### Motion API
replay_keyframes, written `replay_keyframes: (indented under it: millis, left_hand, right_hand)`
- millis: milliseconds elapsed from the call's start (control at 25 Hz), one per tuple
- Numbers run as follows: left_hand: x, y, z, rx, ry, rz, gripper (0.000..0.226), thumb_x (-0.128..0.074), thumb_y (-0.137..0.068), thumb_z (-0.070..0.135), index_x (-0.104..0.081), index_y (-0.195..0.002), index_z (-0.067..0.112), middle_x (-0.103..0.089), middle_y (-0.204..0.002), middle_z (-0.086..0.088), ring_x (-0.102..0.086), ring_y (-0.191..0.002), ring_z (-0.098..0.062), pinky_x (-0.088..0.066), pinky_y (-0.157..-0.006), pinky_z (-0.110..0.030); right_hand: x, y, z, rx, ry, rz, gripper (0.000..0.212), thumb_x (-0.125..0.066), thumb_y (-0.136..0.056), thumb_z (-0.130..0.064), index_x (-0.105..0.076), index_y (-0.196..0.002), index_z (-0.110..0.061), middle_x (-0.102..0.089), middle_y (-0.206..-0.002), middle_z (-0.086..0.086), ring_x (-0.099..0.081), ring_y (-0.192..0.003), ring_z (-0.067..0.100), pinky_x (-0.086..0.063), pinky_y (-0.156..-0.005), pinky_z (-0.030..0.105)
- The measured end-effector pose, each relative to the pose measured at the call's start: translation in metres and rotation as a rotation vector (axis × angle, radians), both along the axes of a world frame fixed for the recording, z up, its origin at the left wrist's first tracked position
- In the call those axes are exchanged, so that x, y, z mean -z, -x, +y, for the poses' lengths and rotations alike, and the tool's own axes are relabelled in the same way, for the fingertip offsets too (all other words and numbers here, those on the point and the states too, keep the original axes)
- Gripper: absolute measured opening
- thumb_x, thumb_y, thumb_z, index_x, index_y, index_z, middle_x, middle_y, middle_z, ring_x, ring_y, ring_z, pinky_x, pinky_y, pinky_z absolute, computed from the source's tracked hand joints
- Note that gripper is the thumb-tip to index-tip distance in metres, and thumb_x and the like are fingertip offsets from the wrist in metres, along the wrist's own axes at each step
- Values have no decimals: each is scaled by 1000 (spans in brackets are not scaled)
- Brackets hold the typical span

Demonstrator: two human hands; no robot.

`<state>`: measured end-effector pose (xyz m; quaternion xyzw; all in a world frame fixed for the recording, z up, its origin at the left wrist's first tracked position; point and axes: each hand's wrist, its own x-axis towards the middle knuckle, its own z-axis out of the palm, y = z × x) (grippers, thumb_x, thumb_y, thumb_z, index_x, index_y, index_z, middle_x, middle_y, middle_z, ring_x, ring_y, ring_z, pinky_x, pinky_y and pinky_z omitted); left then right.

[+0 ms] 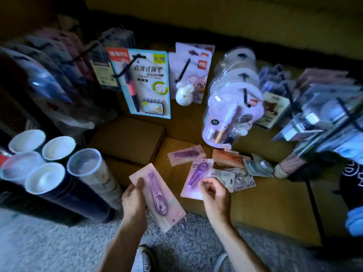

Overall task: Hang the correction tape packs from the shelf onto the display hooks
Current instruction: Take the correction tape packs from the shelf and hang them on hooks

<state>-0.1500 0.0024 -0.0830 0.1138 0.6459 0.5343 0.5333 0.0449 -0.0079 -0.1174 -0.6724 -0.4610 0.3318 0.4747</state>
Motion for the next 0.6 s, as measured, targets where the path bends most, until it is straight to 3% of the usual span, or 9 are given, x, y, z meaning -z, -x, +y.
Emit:
replay_keyframes:
  millis: [160,240,360,480,600]
  left_hand:
    - [-52,10,-33,91,-138,75,24,-56,-94,29,-67,-88,8,-70,-88,-17,-64,-83,-30,-52,-83,-49]
    - [-83,14,-46,116,-202,91,26,-55,-94,28,-69,-87,7,-71,-82,-14,-64,-81,-28,-53,-82,-47]
    - [-134,18,-56,120,-305,65,22,-58,-91,30,-72,-83,15,-73,-88,-15,-65,-83,-28,-51,-87,-54]
    - [-192,25,-65,83,-402,90,19,-60,-90,28,-74,-81,18,-74,-89,-12,-67,-86,-30,-50,-89,-56]
    - [-246,27,-70,112,-502,131,24,-60,-87,32,-69,-80,11,-70,-91,-24,-68,-88,-44,-50,-86,-62]
  right_hand:
    - [-54,11,-41,-126,22,52,30,-66,-81,3,-68,-78,-26,-71,-76,-2,-66,-72,14,-46,-63,23]
    - [-89,17,-59,-141,-6,107,35,-66,-82,2,-66,-83,-33,-72,-83,-7,-66,-74,9,-44,-62,17]
    - [-144,26,-73,-182,-91,187,35,-67,-86,-5,-59,-102,-35,-76,-88,-11,-68,-75,8,-47,-62,23]
    - [-198,38,-76,-172,-159,281,41,-66,-89,-2,-58,-121,-26,-76,-96,0,-71,-86,16,-54,-71,20]
    - [-252,42,-81,-235,-229,327,25,-63,-91,-1,-65,-115,-8,-76,-101,7,-70,-90,15,-54,-73,19]
